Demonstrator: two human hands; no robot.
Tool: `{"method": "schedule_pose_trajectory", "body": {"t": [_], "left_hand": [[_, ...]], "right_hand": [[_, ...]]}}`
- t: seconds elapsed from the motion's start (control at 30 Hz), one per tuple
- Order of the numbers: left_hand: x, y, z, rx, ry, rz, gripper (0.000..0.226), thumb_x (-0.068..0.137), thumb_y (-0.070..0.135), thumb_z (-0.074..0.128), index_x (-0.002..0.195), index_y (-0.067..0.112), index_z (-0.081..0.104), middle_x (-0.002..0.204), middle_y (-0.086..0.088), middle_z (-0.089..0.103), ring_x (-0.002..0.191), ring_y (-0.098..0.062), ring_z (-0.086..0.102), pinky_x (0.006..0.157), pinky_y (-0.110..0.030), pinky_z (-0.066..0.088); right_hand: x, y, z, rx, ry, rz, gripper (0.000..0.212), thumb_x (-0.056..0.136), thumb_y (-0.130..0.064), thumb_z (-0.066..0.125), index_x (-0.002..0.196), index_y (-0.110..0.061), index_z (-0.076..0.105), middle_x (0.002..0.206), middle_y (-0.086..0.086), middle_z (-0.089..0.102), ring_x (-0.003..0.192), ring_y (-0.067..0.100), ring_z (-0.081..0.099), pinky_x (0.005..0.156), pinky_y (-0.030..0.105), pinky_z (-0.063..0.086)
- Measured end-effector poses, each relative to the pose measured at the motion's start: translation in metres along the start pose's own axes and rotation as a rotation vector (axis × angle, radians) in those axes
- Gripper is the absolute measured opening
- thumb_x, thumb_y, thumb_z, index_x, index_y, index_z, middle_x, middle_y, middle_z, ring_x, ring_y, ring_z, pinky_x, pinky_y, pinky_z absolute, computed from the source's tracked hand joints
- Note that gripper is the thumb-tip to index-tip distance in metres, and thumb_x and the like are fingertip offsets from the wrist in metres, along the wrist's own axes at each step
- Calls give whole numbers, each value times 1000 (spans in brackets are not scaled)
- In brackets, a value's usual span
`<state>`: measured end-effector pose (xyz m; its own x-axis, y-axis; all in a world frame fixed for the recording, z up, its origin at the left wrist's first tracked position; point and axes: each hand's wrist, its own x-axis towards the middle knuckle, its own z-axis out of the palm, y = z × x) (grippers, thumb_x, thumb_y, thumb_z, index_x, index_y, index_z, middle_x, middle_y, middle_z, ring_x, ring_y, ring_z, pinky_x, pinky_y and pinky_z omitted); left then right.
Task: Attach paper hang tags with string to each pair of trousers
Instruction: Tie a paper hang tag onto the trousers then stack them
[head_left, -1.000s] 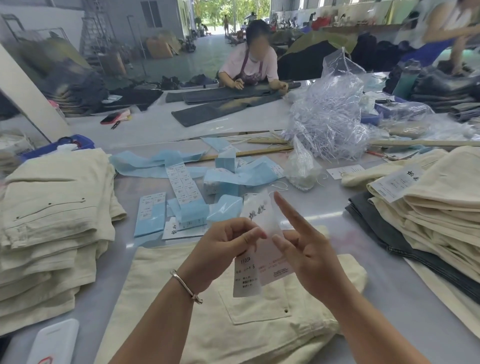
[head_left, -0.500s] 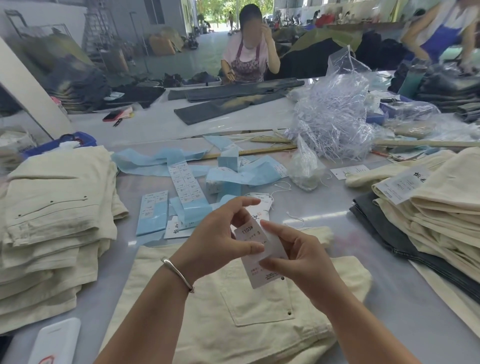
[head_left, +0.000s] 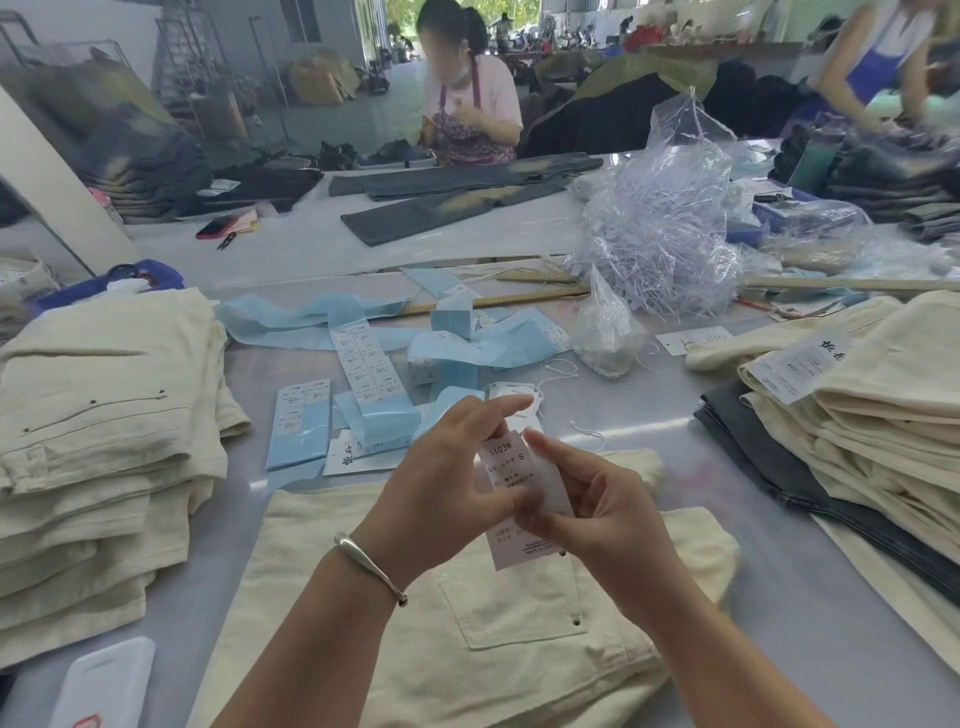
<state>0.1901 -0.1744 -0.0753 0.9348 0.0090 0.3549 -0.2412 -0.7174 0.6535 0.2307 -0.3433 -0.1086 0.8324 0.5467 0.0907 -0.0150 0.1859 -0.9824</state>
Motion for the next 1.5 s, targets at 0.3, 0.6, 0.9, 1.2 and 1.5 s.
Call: {"method": "schedule_pose_trajectory", "body": {"t": [0.3,0.6,0.9,1.2,1.5], "left_hand": [[-15,1,16,1,157,-11,75,85,42,62,147,49,21,125,15,34,120,8,34,93,0,28],[-15,0,13,-352,307,-463,88,64,46,83,139,28,40,124,11,57,112,-4,57,87,-22,49],[-17,3,17,-874,179,-475,30,75,21,73,99,3,75,113,-19,68,92,-25,68,77,-30,57],[-15,-5,29,-868,125,-451,36,70,16,75,98,-7,71,116,-17,65,97,-20,67,76,-27,55],[5,-28,57,-858,75,-579,24,74,30,74,90,11,77,92,-11,75,84,-19,68,75,-31,57]], "right_hand": [[4,-3,4,131,42,-69,65,73,14,69,132,-7,53,107,10,73,94,15,69,73,24,55],[4,1,13,263,61,-90,95,66,8,71,144,-31,35,112,16,70,91,27,71,73,34,58],[14,-3,13,193,89,31,32,73,-19,78,104,-12,69,102,15,73,94,26,70,73,28,55],[30,0,7,248,102,170,23,76,-25,72,90,-8,77,92,19,73,80,29,70,70,38,58],[49,24,-3,48,165,280,34,95,-31,55,82,-5,73,82,18,73,69,25,69,62,35,56]]}}
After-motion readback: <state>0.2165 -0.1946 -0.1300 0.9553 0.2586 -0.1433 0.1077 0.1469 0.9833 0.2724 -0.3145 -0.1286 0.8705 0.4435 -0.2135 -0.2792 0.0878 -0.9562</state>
